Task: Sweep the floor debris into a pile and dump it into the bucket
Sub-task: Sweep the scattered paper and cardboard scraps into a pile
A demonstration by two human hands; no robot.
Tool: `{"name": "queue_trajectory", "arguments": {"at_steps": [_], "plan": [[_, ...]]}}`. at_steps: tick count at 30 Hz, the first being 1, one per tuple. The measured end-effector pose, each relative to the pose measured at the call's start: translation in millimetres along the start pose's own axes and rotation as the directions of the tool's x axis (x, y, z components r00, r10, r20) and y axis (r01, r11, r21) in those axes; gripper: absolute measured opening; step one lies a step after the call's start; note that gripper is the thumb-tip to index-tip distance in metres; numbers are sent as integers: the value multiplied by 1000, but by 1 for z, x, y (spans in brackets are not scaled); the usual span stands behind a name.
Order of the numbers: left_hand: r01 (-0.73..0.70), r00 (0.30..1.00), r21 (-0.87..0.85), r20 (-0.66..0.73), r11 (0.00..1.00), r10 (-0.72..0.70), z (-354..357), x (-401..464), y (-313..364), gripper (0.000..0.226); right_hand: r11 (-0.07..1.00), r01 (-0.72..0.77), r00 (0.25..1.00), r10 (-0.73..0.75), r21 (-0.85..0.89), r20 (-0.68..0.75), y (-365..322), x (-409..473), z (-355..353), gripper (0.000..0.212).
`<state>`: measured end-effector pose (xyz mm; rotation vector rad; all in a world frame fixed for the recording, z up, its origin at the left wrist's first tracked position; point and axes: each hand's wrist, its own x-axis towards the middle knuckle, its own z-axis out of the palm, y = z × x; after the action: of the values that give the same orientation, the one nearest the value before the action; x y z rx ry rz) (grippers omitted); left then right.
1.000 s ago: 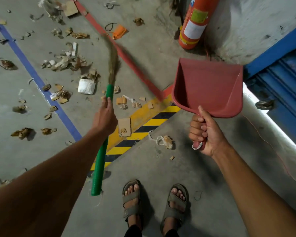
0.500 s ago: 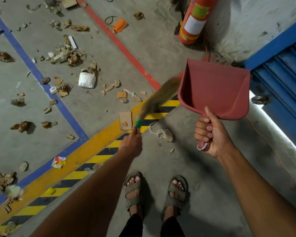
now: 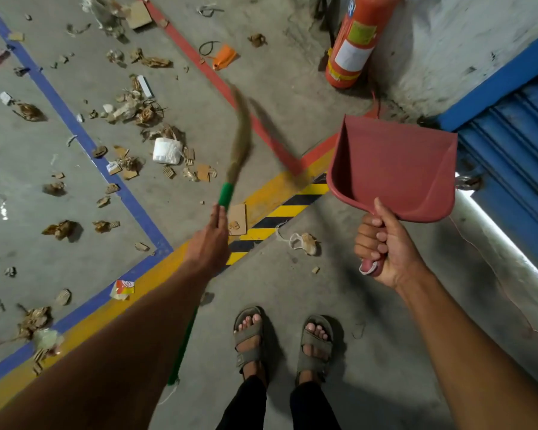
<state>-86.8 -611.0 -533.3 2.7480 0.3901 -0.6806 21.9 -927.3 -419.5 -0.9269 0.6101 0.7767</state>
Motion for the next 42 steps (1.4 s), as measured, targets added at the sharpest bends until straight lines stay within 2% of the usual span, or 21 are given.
{"name": "queue_trajectory", "arguments": {"at_steps": [5,8,10,12,17,20,23,27,31,34,36,39,42], "plan": [[-272,953,44,150,961,263,47,-38,77,86,1000,14,1000,-14,-27,-12,-8,-10,-4,46],[-316,921,76,264,946,287,73,-43,98,80,1000,8,1000,-9,-28,-13,-3,-9,-14,45],[-208,944,60,274,976,184,79,-39,93,68,1000,2,1000,-2,-26,-22,4,-8,-22,45],[-26,970,3,240,1000,24,79,-32,74,62,999,-8,1000,7,-31,-26,12,-11,-32,45],[252,964,12,83,968,-252,44,-6,22,71,1000,-16,1000,16,-9,-5,25,-28,-61,45],[326,945,-25,4,945,-326,22,-10,13,76,1000,-16,1000,16,7,-10,25,-41,-74,44],[233,972,-13,-37,972,-233,16,-35,32,77,999,-11,1000,11,36,-12,21,-56,-81,45],[-4,1000,-9,-26,1000,3,43,-71,86,81,1000,-4,1000,4,29,-5,17,-66,-82,46],[-203,975,55,98,978,197,86,-88,138,82,999,-19,1000,18,31,15,21,-65,-87,47],[-256,947,98,224,962,230,109,-82,150,76,999,-30,999,29,12,24,29,-61,-95,46],[-168,960,64,236,984,149,111,-71,141,70,999,-37,999,37,-1,17,35,-58,-100,45],[46,983,35,175,998,-51,104,-47,104,65,999,-39,999,39,9,-3,44,-58,-107,45],[292,952,-23,108,956,-288,73,-31,63,58,999,-30,999,30,21,-14,49,-59,-111,45]]}}
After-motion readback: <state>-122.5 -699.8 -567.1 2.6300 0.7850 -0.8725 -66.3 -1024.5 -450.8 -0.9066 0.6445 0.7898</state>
